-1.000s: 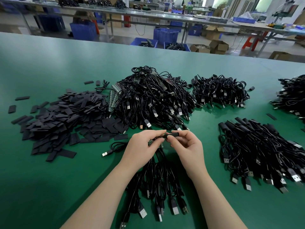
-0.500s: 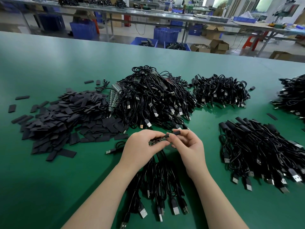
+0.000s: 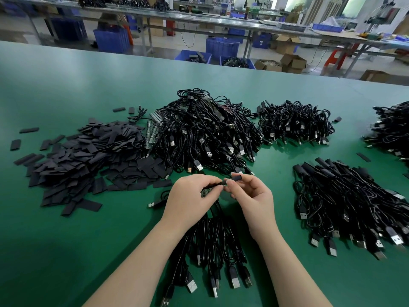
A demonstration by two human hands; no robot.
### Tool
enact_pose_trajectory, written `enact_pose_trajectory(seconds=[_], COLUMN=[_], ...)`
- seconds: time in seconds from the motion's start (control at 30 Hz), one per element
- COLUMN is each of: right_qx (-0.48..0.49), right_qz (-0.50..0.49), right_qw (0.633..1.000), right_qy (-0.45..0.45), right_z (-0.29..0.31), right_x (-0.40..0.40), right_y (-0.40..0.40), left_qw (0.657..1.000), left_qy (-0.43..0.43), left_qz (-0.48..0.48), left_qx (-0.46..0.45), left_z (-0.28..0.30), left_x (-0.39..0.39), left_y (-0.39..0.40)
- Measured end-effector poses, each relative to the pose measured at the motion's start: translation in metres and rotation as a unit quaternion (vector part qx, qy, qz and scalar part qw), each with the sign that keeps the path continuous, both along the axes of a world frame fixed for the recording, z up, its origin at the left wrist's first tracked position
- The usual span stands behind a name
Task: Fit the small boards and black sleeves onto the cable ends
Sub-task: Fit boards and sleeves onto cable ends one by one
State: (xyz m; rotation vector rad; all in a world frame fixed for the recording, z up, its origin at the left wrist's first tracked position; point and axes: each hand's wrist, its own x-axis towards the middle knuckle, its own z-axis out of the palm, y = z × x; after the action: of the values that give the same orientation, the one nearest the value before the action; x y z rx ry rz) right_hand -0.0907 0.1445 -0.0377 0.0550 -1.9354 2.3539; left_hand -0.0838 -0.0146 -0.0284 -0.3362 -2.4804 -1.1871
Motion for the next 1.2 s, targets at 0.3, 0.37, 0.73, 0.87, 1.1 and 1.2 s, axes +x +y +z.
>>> enact_pose_trajectory(seconds=[0.3, 0.37, 0.73, 0.87, 1.1, 1.2], right_qx=[0.004, 0.004, -0.028, -0.043, -0.053, -0.049], right_qz=[-0.009, -0.013, -0.013, -0.03, -0.019, -0.013], right_qw=[1.0, 1.0, 0.999, 0.998, 0.998, 0.998], right_qy=[0.0, -0.001, -0.022, -0.028, -0.025, -0.022], right_z=[0.0008, 0.0007, 0.0004, 0.0002, 0.0021, 0.0035], right_x=[0.0008, 0.0008, 0.0036, 0.004, 0.0051, 0.0047], right_y=[-0.0009, -0.0013, -0.0073, -0.0073, -0.0086, -0.0087], left_qw=[1.0, 1.0, 0.998, 0.998, 0.998, 0.998], left_qy=[-0.001, 0.01, 0.06, 0.061, 0.065, 0.06], left_qz=[0.023, 0.015, 0.027, 0.019, 0.023, 0.028], left_qx=[0.013, 0.01, 0.004, 0.007, 0.007, 0.01], left_z=[0.0002, 0.0011, 0.0029, 0.0046, 0.0041, 0.0032], left_x=[0.0008, 0.0015, 0.0039, 0.0039, 0.0043, 0.0036], left_y=[0.0014, 0.0019, 0.0025, 0.0036, 0.0021, 0.0024])
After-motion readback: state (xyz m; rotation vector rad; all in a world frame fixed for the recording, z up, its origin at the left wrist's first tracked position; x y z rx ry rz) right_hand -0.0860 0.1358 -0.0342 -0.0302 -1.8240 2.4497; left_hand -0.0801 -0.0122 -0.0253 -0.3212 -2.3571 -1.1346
